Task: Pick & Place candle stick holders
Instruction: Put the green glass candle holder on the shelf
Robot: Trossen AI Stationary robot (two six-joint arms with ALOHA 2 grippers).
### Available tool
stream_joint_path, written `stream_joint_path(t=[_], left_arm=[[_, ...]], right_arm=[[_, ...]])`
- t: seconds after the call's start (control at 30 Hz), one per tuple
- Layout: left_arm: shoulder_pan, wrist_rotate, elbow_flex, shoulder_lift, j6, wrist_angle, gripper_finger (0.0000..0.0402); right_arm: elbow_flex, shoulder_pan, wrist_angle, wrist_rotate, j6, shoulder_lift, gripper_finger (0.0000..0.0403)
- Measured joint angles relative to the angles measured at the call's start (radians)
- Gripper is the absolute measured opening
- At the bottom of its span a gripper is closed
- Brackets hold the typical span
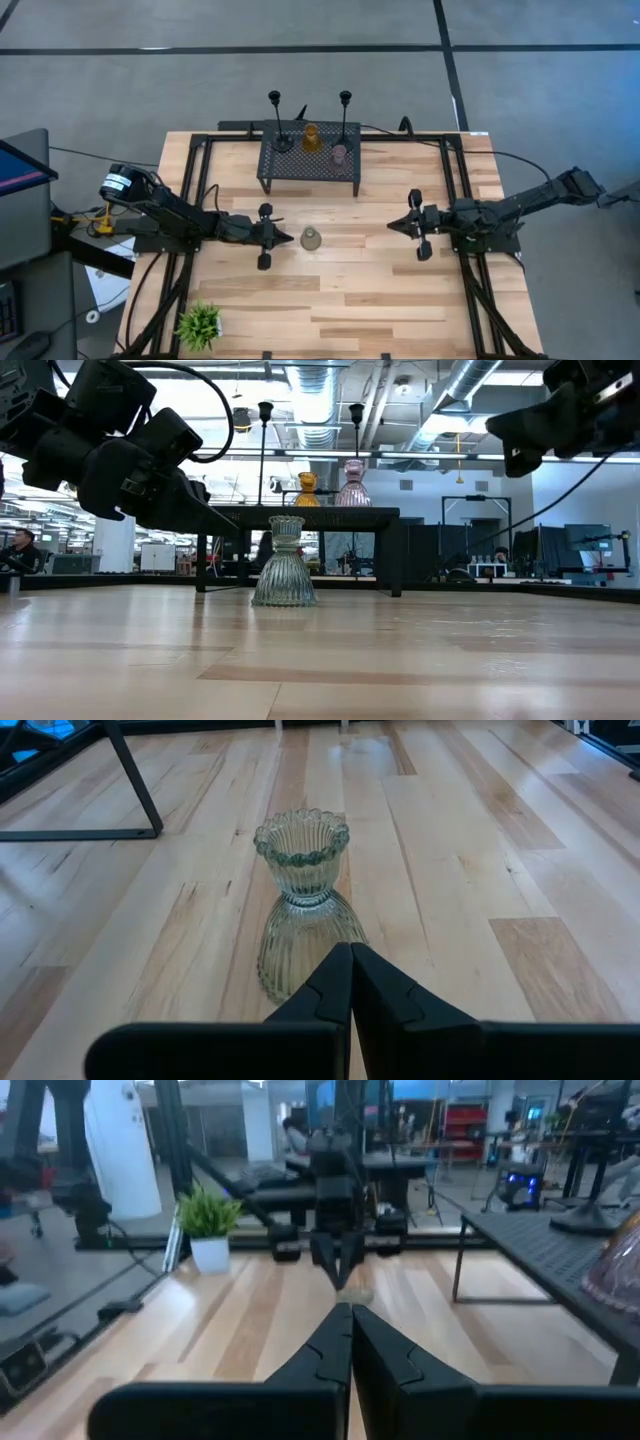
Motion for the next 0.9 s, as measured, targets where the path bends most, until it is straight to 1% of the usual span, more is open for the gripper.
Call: stream_joint_path(t=[0.27, 0.4, 0.53, 0.77, 0.9], left_arm=[[0.0, -0.002, 0.0, 0.0, -0.003, 0.001, 0.0006], [0.0, -0.055, 0.0, 0.0, -0.021, 0.001, 0.0018], [0.0, -0.073, 0.0, 0.0, -0.033, 0.001, 0.0051], [0.028, -0.075, 0.0, 0.0, -0.132, 0.005, 0.0131], [0.036, -0.075, 0.0, 0.0, -0.135, 0.008, 0.0178]], right_arm=[[-0.01, 0.0, -0.008, 0.002, 0.0, -0.014, 0.0], [-0.01, 0.0, -0.007, 0.003, 0.0, -0.014, 0.0], [-0.01, 0.0, -0.006, 0.003, 0.0, -0.014, 0.0], [-0.01, 0.0, -0.006, 0.003, 0.0, -0.014, 0.0], [-0.01, 0.0, -0.006, 0.004, 0.0, -0.014, 0.0]])
